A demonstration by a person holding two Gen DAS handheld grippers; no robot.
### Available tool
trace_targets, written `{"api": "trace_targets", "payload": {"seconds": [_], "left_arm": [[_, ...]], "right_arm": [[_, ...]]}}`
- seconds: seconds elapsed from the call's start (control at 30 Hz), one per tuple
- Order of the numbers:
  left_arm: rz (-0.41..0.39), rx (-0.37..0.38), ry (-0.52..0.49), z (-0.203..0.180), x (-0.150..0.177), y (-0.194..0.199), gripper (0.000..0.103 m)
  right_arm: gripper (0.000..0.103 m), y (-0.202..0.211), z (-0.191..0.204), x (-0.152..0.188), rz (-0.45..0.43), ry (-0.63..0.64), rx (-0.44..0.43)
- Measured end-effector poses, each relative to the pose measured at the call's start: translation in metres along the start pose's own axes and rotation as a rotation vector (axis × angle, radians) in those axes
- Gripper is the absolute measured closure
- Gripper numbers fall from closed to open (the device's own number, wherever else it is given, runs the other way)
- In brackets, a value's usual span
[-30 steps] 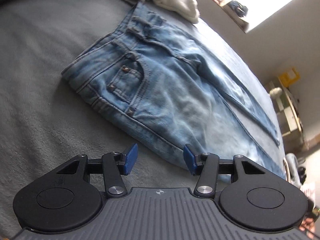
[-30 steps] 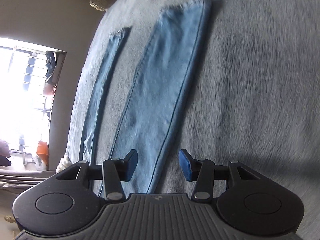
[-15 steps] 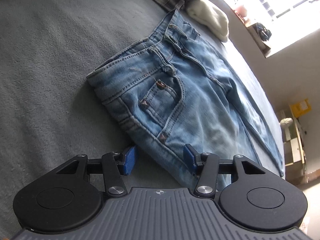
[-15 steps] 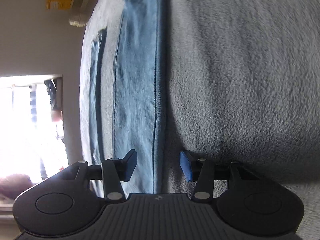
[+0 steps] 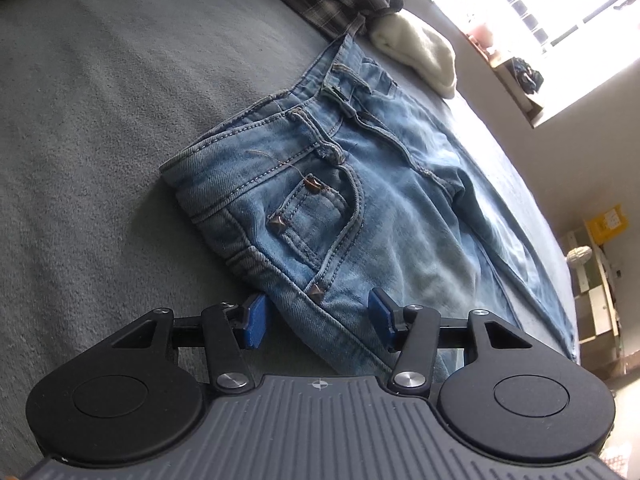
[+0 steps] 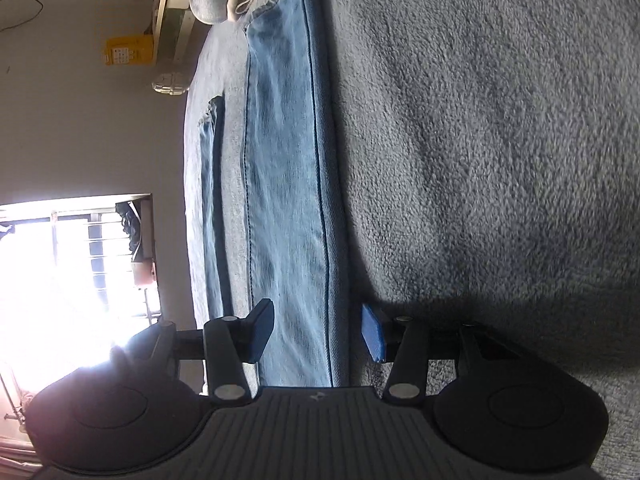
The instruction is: Fold clothes
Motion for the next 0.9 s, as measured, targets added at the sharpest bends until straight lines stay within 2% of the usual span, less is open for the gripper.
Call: {"api": "trace_targets", "payload": {"seconds": [0.3,0.57,0.67,0.9], "left_arm": [[0.006,0.039,0.028,0.002,0.009,0.003,0.052],[-0.044,0.069,0.125,0.012,-0.004,0.005,0.058],[-0.05,0.076,0.133,0.016,-0.002,0.003,0.062],[-0.056,0.069,0.095,0.013,0.0,0.001,0.062]], "right_arm": [[0.054,-0.009,-0.005,0.007,0.117,-0.025,-0.004],[0.056,-0.005,-0.013,0.0,0.065,-0.108,-0.074],[0.056,-0.004,-0.015,-0.003,0.046,-0.113,-0.087],[0.061,-0.022,-0.009,0.004,0.174,-0.038,-0.012]]}}
Point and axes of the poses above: each gripper's, at about its wrist camera, not at the fingertips, and y roughly against the way its jaws point, z to its left, x to its underside, the point moved 5 cm from there along -y, roughly the way its jaws point, and after that the axes turned 4 degrees about -y, right-handed, at the moved point
